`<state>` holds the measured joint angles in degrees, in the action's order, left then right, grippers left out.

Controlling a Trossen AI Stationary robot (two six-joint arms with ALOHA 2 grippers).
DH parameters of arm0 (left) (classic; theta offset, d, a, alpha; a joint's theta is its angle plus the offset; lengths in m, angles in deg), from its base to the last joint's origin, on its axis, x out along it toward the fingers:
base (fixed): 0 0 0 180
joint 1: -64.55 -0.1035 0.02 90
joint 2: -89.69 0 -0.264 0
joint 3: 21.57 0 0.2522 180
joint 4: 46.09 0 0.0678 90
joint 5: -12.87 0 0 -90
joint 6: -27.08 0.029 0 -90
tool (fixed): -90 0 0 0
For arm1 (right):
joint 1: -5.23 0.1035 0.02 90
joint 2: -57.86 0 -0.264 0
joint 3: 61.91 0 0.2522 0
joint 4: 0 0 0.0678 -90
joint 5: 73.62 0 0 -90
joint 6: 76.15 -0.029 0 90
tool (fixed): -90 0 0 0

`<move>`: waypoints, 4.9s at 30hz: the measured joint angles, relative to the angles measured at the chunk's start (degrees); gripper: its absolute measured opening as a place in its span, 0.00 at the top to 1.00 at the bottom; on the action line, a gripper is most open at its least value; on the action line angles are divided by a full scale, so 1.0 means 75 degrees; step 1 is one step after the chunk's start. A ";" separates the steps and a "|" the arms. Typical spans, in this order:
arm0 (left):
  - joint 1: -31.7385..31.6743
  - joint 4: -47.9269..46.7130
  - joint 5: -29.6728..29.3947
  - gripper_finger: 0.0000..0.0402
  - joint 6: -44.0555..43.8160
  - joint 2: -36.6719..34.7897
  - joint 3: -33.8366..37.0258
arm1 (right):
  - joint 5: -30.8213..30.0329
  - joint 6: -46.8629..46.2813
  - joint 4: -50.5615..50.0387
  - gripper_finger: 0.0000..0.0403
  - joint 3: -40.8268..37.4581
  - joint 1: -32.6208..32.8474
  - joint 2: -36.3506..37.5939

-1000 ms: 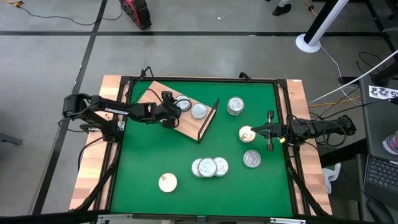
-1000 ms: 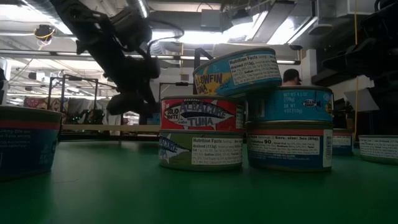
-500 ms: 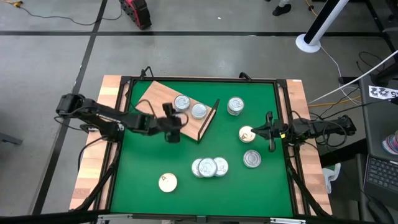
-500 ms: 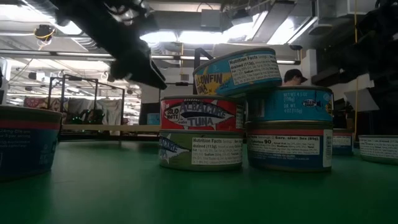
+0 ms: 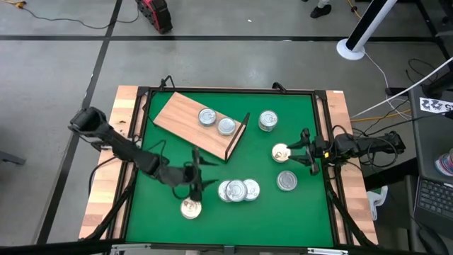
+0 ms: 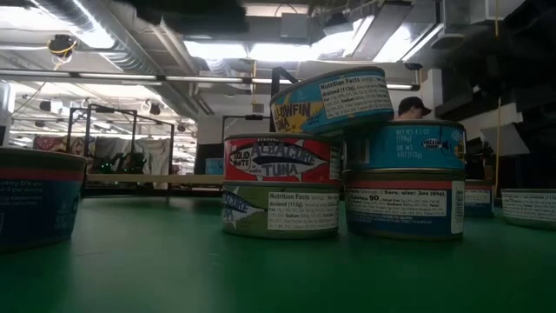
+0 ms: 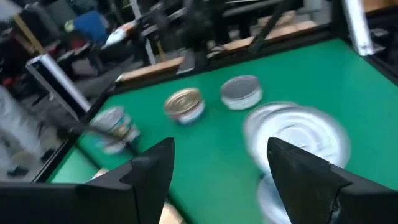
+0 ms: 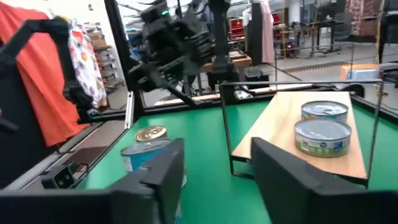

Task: Stack canned seafood by type on shelf
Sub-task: Stack the sky blue tuna can on top of the sky blue tuna can

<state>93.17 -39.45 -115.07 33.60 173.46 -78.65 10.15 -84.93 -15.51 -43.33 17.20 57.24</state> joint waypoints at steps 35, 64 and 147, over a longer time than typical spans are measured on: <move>0.1493 -0.2043 -0.3646 0.37 0.2118 0.5723 -0.5679 | -0.0285 0.0012 -0.0592 0.35 0.0017 0.0000 0.0000; 0.1234 -0.3347 -0.4274 0.37 0.1521 0.6235 -0.5679 | -0.0276 0.0012 -0.0586 0.35 0.0023 0.0000 0.0000; 0.0803 -0.8792 -0.6281 0.66 -0.0501 0.3252 -0.6597 | -0.0277 0.0009 -0.0636 0.35 0.0020 0.0000 0.0003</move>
<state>99.18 -105.39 -162.18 29.85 197.85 -128.13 8.07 -84.86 -20.28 -43.18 17.20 57.26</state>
